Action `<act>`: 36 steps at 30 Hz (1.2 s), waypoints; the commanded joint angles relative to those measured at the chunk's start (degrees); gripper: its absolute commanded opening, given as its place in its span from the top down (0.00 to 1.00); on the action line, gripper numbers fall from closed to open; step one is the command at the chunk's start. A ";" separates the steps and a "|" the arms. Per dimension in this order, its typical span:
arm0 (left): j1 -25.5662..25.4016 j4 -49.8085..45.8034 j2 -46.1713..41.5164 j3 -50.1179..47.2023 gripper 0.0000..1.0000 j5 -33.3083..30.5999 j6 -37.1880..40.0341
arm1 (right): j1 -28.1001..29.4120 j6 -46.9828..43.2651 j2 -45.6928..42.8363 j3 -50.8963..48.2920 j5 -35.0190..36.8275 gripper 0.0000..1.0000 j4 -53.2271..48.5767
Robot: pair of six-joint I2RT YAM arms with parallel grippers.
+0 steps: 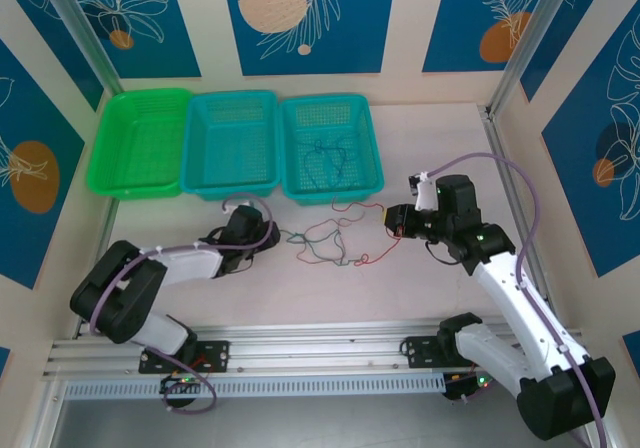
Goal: Untangle the cables
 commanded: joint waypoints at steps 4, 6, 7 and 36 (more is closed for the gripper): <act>0.76 -7.39 -12.57 0.09 0.25 -2.52 6.45 | 3.02 -0.41 -1.25 4.06 -1.84 1.00 -0.47; 0.78 -9.34 -16.55 0.89 0.20 -2.34 8.04 | 4.43 -0.09 -0.37 5.17 -1.98 1.00 -0.09; 0.74 -10.40 -18.58 1.28 0.18 -2.29 8.80 | 4.32 0.97 -0.26 4.91 -4.42 1.00 1.57; 0.65 -49.23 -42.72 23.26 0.03 9.22 20.60 | 17.95 7.09 63.38 54.96 4.37 1.00 28.98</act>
